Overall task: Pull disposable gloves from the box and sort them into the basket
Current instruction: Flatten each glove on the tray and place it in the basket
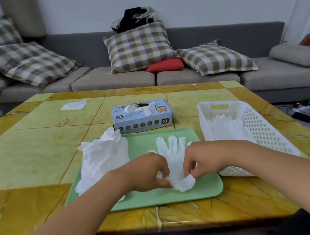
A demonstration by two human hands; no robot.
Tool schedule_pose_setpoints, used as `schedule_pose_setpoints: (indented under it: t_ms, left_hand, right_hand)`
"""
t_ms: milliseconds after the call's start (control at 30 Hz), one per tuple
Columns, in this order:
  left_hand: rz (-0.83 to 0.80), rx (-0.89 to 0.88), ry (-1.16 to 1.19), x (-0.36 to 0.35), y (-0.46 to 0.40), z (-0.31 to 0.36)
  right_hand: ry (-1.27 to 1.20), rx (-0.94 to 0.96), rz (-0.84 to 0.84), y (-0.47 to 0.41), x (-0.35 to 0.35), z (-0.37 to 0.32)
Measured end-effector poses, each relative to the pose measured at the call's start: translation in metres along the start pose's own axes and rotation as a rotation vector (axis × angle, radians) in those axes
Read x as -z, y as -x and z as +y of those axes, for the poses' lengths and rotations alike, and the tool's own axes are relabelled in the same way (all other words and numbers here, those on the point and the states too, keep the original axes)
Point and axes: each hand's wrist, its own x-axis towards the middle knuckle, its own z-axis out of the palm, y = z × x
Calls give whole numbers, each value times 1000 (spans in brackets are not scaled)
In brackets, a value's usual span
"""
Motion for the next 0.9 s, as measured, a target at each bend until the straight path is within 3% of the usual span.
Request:
schedule_pose_setpoints:
  t_ms: [100,200,300,400,467,633,900]
  left_hand:
    - [-19,-28,-34,-2,2,8]
    - [-149,-3,-19,11,5,12]
    - [-166,123,118,35,2,11]
    - [79,225,68,40,-11,0]
    - [141,318,-51,34,-21,-10]
    - [-91,378,-12,14,-36,-25]
    - [-58,378,8,8,-34,-22]
  right_hand:
    - [50,13,-91,7,0,-8]
    - [26,-28,-126,13,14,-10]
    - [-27,-86,216,-2,29,-3]
    - [10,-156,450,-36,34,9]
    - [14,-216,411,-61,31,15]
    - [-40,-268,214,-96,23,33]
    - [-229,-212,290,-90,18,42]
